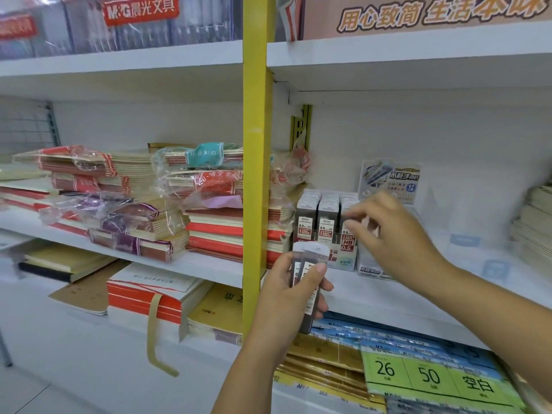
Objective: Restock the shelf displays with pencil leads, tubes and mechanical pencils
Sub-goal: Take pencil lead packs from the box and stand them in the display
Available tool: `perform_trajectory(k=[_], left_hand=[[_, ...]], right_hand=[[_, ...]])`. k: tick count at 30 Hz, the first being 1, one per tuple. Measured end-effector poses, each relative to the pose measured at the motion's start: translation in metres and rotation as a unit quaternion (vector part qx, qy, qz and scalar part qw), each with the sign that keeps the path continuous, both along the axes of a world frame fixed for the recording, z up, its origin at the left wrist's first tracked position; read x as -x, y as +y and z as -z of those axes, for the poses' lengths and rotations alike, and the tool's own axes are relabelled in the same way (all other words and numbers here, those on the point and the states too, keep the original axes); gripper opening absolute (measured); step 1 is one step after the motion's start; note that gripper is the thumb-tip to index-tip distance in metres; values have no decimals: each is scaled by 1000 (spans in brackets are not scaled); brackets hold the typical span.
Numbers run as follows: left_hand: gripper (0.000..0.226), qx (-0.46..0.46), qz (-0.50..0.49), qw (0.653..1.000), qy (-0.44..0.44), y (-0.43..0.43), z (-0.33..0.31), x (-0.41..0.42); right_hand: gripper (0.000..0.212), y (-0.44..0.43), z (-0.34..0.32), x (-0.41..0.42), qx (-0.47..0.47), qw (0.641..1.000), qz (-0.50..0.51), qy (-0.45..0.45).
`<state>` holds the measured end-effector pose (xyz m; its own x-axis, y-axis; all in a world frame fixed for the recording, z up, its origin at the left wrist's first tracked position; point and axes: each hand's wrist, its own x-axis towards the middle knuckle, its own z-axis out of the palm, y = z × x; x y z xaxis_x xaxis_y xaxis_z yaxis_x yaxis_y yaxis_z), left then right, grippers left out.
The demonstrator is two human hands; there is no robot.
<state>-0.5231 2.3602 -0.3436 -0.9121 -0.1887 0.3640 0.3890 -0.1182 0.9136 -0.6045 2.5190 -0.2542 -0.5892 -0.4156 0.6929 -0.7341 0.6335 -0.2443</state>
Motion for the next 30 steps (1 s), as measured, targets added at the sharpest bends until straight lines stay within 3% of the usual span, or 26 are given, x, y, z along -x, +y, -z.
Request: perform_trajectory(k=[4, 8, 13, 16, 20, 23, 26, 30], left_hand=[[7, 23, 12, 1000, -1, 4, -2, -3], [13, 35, 39, 998, -22, 8, -2, -6], [19, 24, 47, 997, -55, 4, 0, -5], [18, 15, 23, 998, -53, 3, 1, -4], [16, -31, -23, 998, -56, -1, 2, -1], [18, -45, -53, 997, -45, -6, 2, 0], [19, -57, -63, 996, -37, -11, 1, -1], [17, -46, -62, 997, -33, -16, 2, -3]], right_hand=[[12, -7, 16, -31, 65, 949, -154, -268], [8, -3, 23, -31, 141, 919, -145, -338], [10, 6, 20, -23, 218, 902, -131, -349], [11, 10, 12, -19, 229, 912, -140, -310], [4, 9, -15, -11, 238, 955, -139, -105], [14, 0, -27, 0, 163, 982, -100, -2], [5, -10, -29, 12, 76, 995, -57, 31], [15, -22, -29, 23, 23, 999, -30, 35]])
